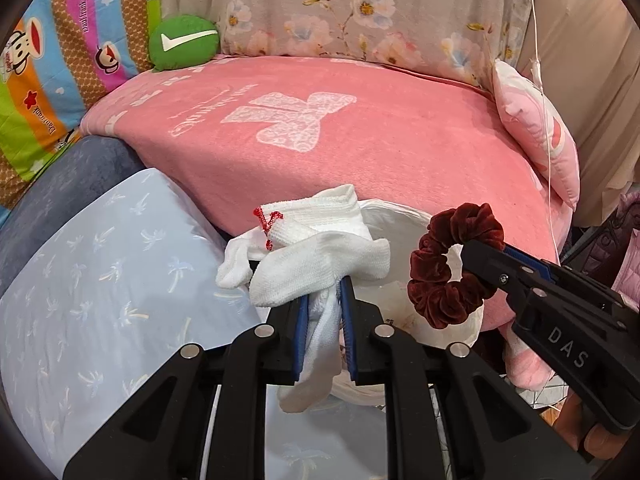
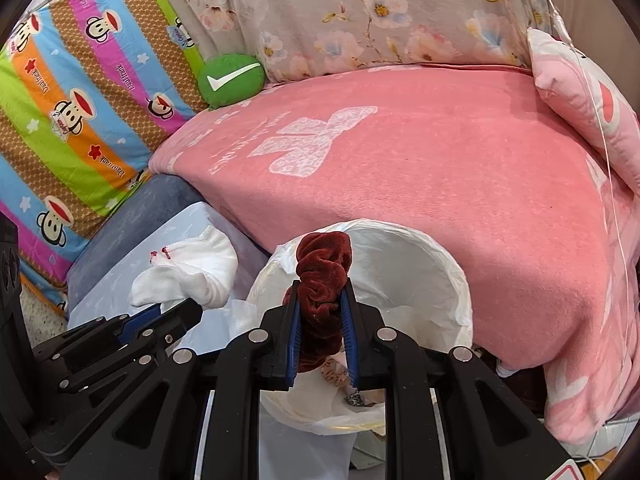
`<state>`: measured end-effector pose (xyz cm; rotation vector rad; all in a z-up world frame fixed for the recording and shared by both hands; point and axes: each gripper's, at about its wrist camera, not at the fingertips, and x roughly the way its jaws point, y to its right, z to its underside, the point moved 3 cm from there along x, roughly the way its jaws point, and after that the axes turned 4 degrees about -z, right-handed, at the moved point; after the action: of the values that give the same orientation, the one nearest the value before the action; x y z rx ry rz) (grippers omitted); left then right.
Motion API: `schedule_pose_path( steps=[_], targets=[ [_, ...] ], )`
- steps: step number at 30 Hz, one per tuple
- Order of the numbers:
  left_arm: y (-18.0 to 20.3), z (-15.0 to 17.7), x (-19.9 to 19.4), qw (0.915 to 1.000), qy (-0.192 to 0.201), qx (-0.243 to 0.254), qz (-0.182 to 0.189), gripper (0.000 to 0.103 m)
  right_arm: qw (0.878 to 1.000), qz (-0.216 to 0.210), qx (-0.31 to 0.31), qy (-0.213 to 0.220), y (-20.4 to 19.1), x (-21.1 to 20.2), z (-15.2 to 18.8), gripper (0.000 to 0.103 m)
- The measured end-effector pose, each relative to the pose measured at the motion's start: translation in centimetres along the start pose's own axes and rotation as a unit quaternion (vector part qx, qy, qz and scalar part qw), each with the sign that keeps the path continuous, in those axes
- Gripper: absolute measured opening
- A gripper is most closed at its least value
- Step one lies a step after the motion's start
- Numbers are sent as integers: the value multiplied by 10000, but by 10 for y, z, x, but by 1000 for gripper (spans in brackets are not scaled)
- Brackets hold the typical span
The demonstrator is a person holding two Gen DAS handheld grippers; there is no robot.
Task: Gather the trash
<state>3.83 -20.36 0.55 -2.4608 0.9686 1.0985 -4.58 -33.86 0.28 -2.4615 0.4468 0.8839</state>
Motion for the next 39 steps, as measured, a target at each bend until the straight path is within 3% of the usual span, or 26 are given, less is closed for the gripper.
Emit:
schedule_pose_path(
  steps=[4, 9, 10, 12, 17, 23, 39],
  targets=[
    [9, -2, 3, 10000, -41, 44, 40, 19, 10000, 32, 43, 3, 8, -1, -2, 20],
    [15, -6, 6, 10000, -36, 57, 45, 31, 9999, 68, 86, 16, 16, -1, -5, 21],
    [16, -7, 7, 10000, -35, 46, 38, 34, 9999, 77, 96, 23, 17, -1, -5, 21],
    [16, -8, 7, 10000, 17, 5, -17, 55, 9999, 99, 113, 52, 18, -2, -6, 22],
    [12, -12, 6, 9998, 114, -94, -126, 69, 9998, 112, 110, 87, 19, -2, -10, 28],
    [1, -10, 6, 9994, 118, -258, -222, 76, 9999, 58, 64, 99, 14, -1, -12, 33],
    [-27, 10, -1, 9975, 67, -529, -470, 81, 9986, 82, -516, -73, -15, -2, 11, 42]
  ],
)
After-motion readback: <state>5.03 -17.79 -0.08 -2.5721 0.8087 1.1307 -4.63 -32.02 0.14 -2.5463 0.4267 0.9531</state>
